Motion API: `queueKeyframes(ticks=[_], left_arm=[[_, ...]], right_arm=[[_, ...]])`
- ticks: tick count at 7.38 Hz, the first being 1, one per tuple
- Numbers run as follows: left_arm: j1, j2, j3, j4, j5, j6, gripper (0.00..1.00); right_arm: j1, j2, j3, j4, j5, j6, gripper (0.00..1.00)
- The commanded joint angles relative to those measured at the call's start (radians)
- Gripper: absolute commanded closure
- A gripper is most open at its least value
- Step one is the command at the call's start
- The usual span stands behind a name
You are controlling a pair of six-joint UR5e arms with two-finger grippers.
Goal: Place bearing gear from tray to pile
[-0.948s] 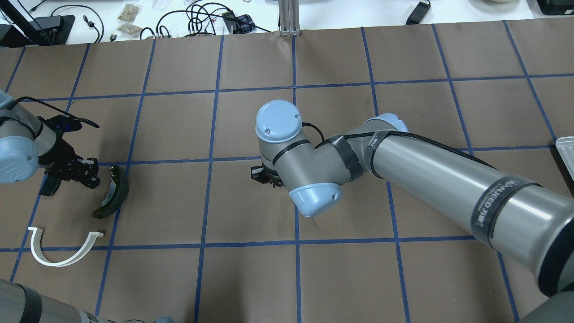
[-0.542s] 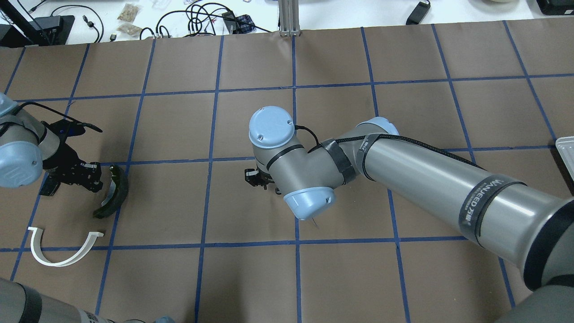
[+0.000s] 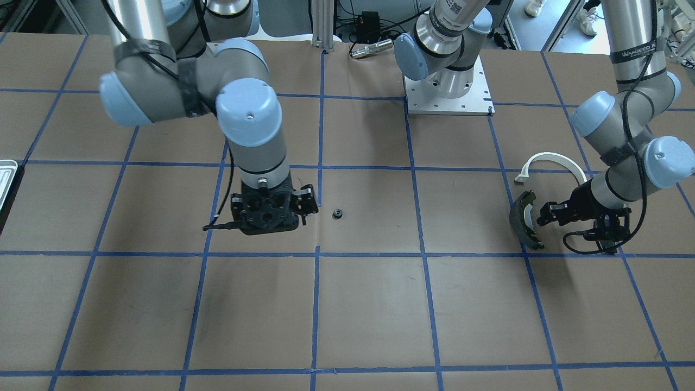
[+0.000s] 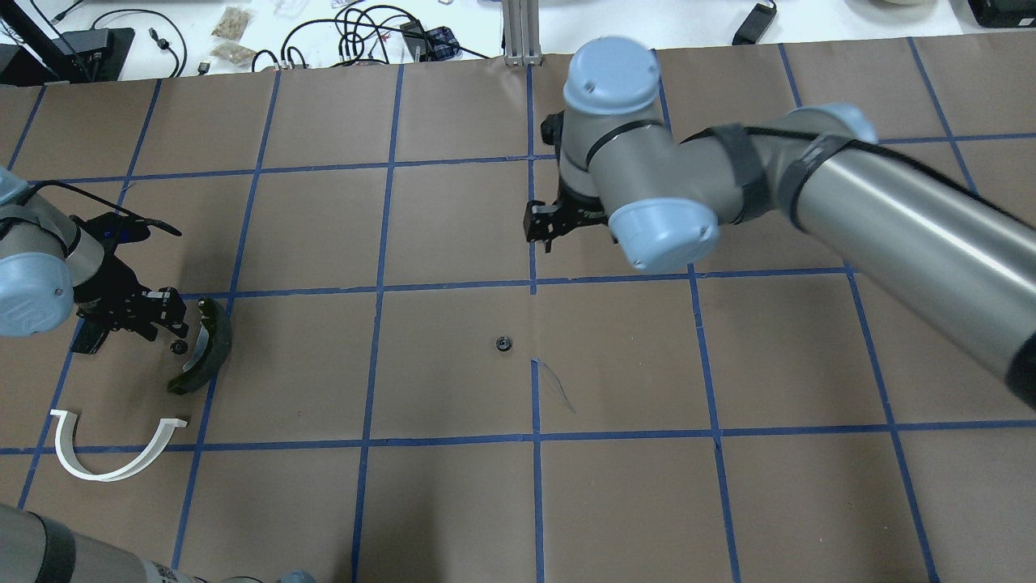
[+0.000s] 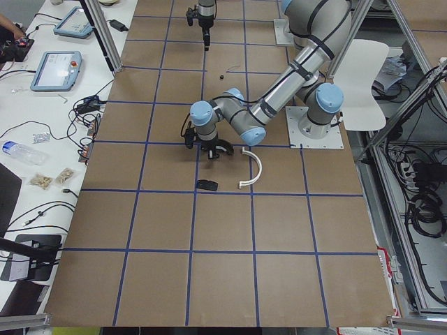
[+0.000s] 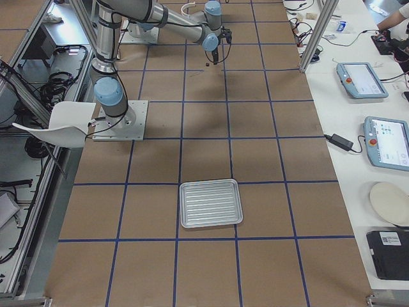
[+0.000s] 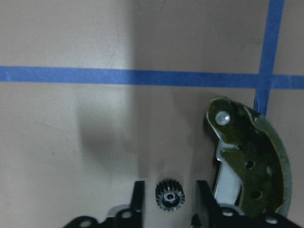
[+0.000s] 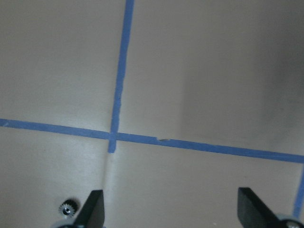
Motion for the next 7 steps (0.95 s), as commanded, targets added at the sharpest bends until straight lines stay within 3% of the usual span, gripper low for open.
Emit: queueKeyframes(ticks=[1,3,5,7], left_arm=[[-0.022,0.032,0.031,-0.014,-0.001,-0.003,0.01],[-0.104,0.045,0.187,-0.147,-0.001,-0.017,0.00],[-0.257,0.025,0.342,-0.295,-0.014,-0.220,0.00],[-0.452,0.033,0.346,-0.306,-0.034,-0.412,0.00]], right_arm=[[-0.130,-0.152,-0.095,0.261,0.002,-0.261,0.00],[-0.226,-0.252,-0.094,0.279,0.001,-0.292,0.00],[-0.257,-0.260,-0.100,0.329,0.016,-0.228,0.00],[-0.244,-0.256,-0.182,0.359,0.016,-0.220,0.00]])
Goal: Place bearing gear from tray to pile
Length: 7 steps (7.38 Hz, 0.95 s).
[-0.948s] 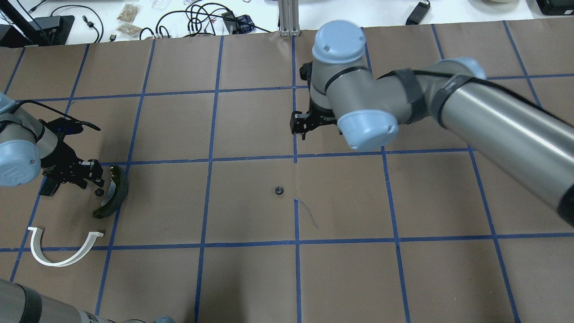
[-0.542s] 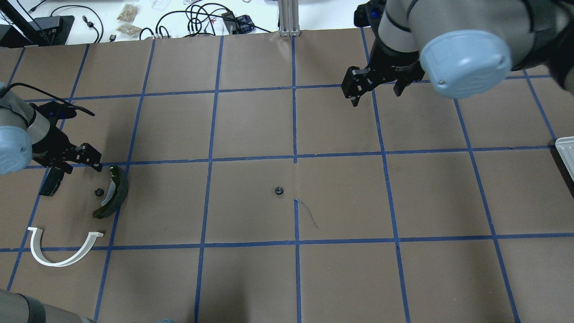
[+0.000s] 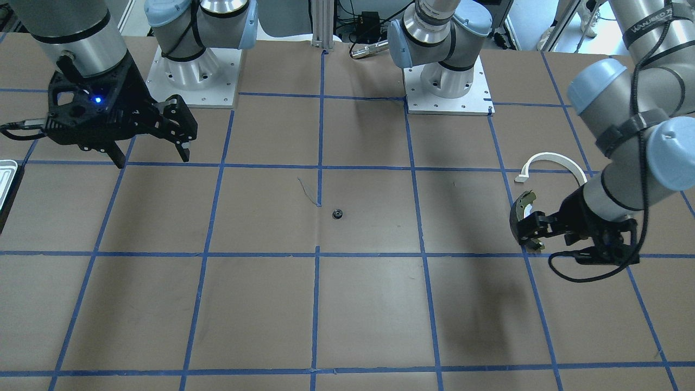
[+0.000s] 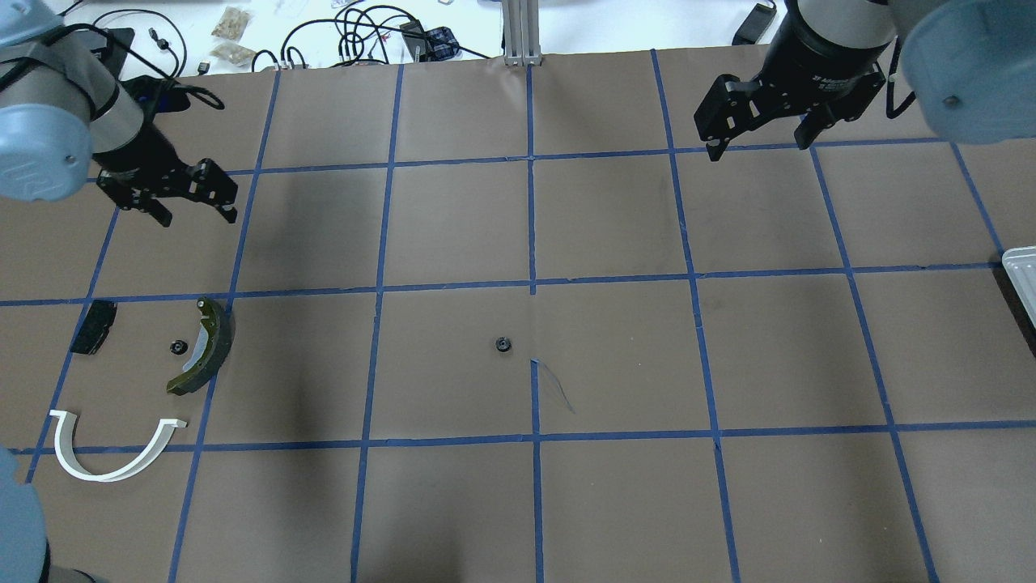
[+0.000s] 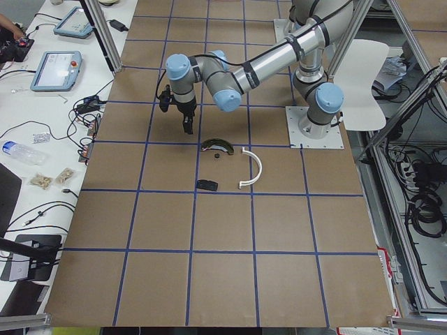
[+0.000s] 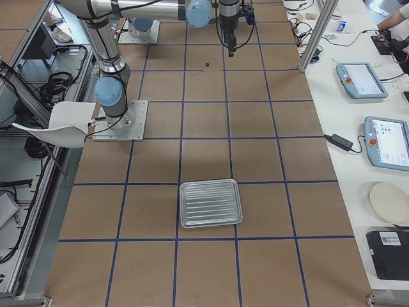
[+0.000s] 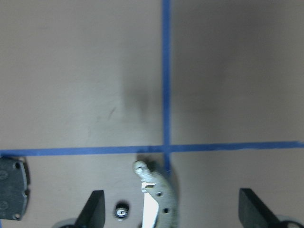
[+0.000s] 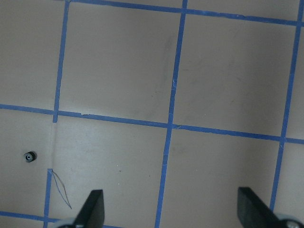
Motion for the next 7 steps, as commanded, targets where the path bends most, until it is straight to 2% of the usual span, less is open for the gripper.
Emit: queueKeyframes(ticks=[1,2,3,4,5,7], left_arm=[[-0.219,-0.014,0.011,-0.014,-0.012,-0.194,0.00],[-0.315,-0.026,0.005,-0.004,-0.012,-0.288,0.00],[-0.400,-0.034,-0.009,-0.001,-0.029,-0.381,0.00],[-0.467,-0.044,-0.044,0.025,-0.096,-0.433,0.00],[-0.515,-0.060,-0.099,0.100,-0.103,-0.467,0.00],[-0.546,-0.089,-0.215,0.290,-0.107,-0.513,0.00]], right_arm=[[0.008,0.003,-0.066,0.075,-0.001,0.072,0.00],[0.023,-0.003,-0.057,0.076,-0.023,0.109,0.00],[0.026,-0.005,-0.048,0.077,-0.086,0.117,0.00],[0.028,-0.017,-0.026,0.122,-0.076,0.115,0.00],[0.020,-0.019,-0.020,0.114,-0.027,0.108,0.00],[0.031,-0.041,0.016,0.111,-0.024,0.118,0.00]])
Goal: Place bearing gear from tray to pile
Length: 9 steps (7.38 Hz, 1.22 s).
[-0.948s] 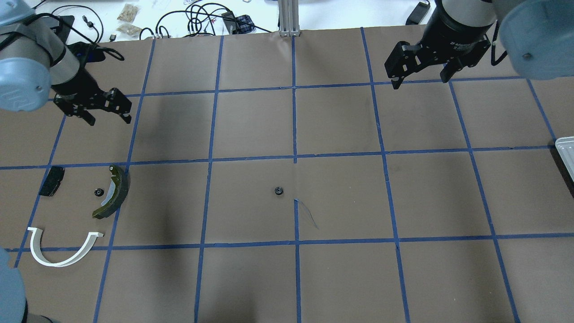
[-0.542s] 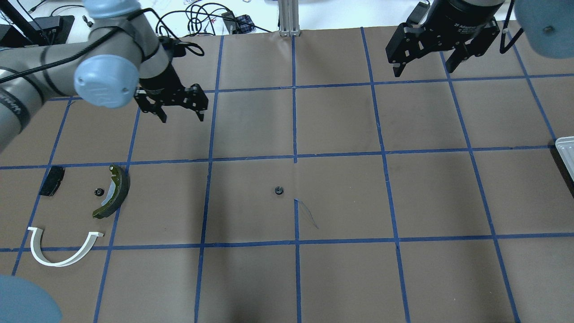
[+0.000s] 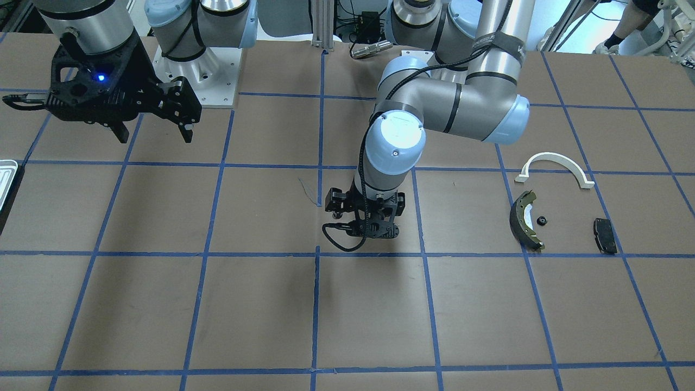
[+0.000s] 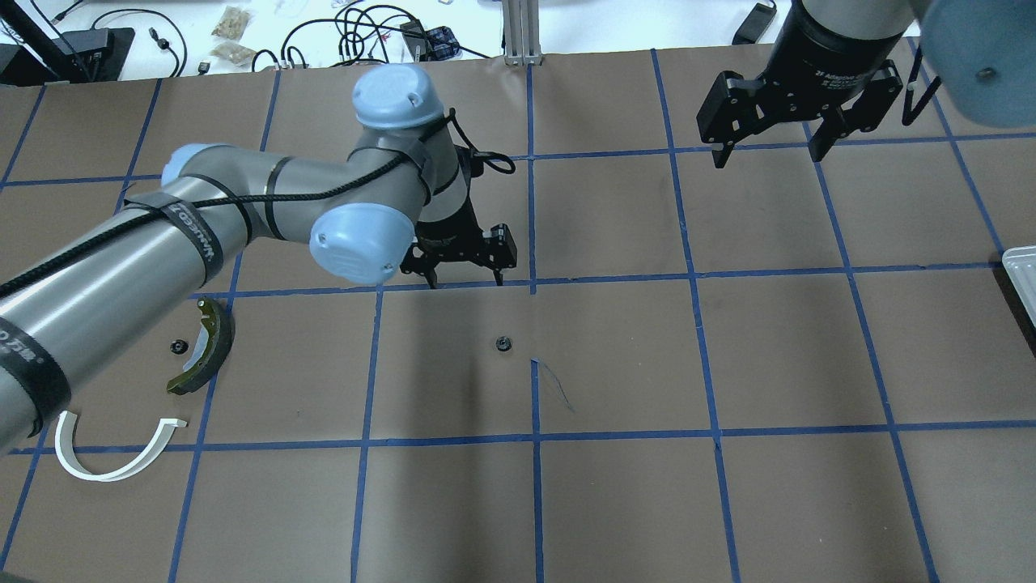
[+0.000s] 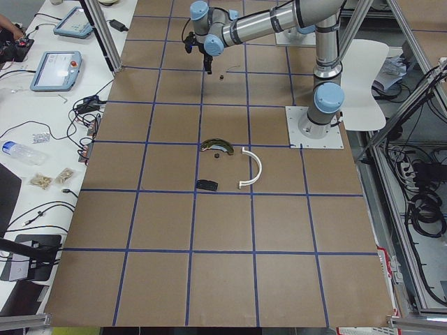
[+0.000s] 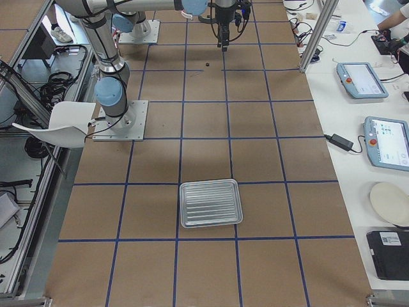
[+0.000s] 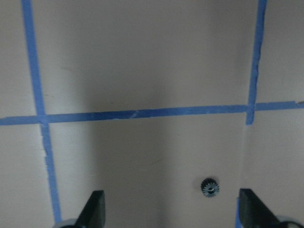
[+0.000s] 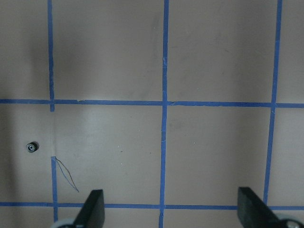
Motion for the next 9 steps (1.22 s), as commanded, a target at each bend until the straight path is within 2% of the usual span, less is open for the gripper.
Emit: queueKeyframes(ticks=[1,4,7,9], left_arm=[[-0.029,-0.038,-0.100,0.167,-0.005,-0.030,0.00],[-0.053,-0.051,-0.108,0.173,-0.005,-0.063,0.00],[-0.076,-0.063,-0.110,0.173,-0.002,-0.071,0.11],[-0.076,-0.074,-0.110,0.173,-0.001,-0.071,0.24]], right_arm=[[0.004,-0.020,0.043,-0.003,0.011,-0.005,0.00],[0.003,-0.029,0.030,-0.004,0.014,-0.039,0.00],[-0.004,-0.040,0.031,-0.009,0.003,-0.041,0.00],[-0.007,-0.040,0.033,-0.006,0.002,-0.041,0.00]])
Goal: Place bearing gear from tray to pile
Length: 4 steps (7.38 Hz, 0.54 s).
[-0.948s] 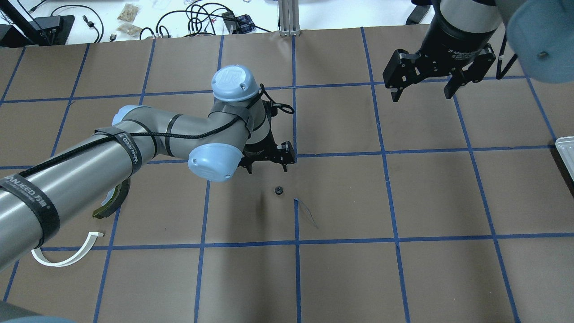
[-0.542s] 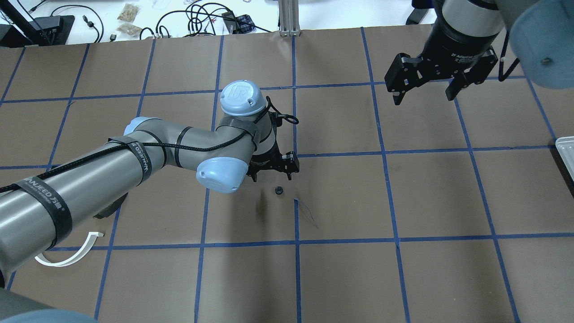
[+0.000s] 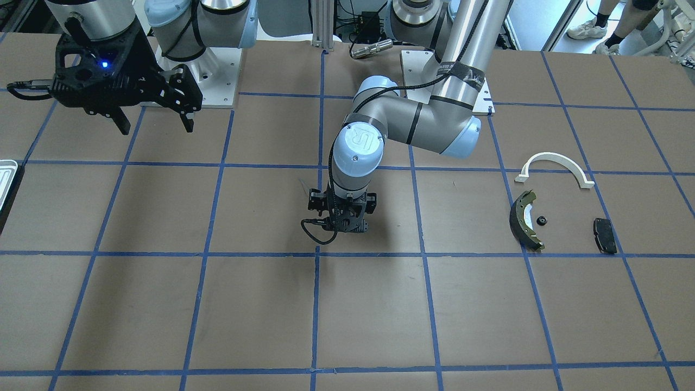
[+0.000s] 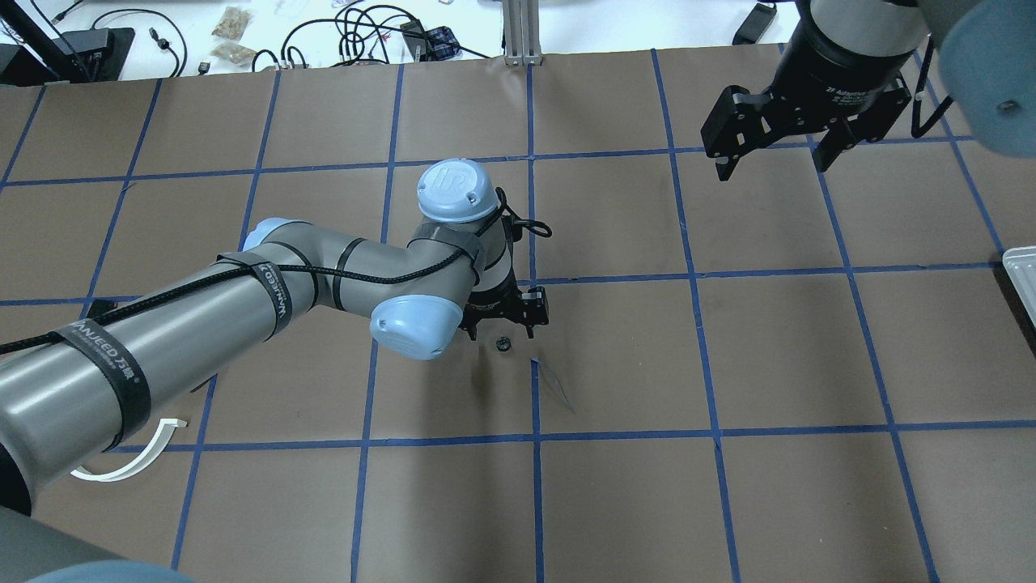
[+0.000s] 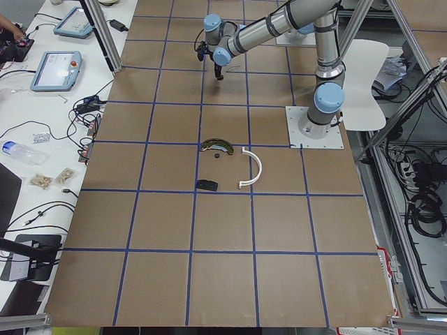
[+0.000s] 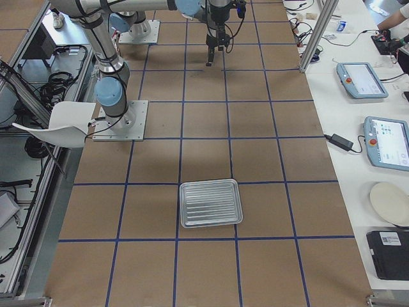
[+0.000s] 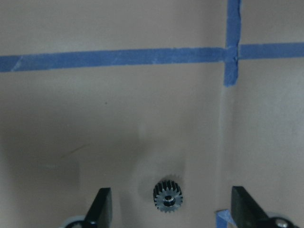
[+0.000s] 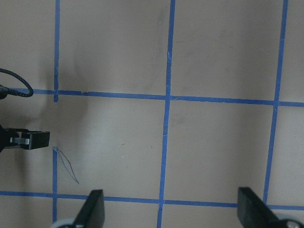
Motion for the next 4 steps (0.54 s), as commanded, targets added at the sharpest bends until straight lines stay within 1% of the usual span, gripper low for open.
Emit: queueKeyframes(ticks=[1,3,4], left_arm=[[-0.001,-0.010,0.000,0.000,0.003,0.002,0.25],[-0.002,-0.010,0.000,0.000,0.001,-0.001,0.31],[-0.002,-0.011,-0.002,-0.002,0.001,-0.001,0.36]], right_arm=[[0.001,-0.001,0.002,0.001,0.002,0.000,0.00],[0.000,-0.001,0.002,0.001,-0.001,0.000,0.00],[0.000,-0.001,0.003,0.001,-0.001,0.000,0.00]])
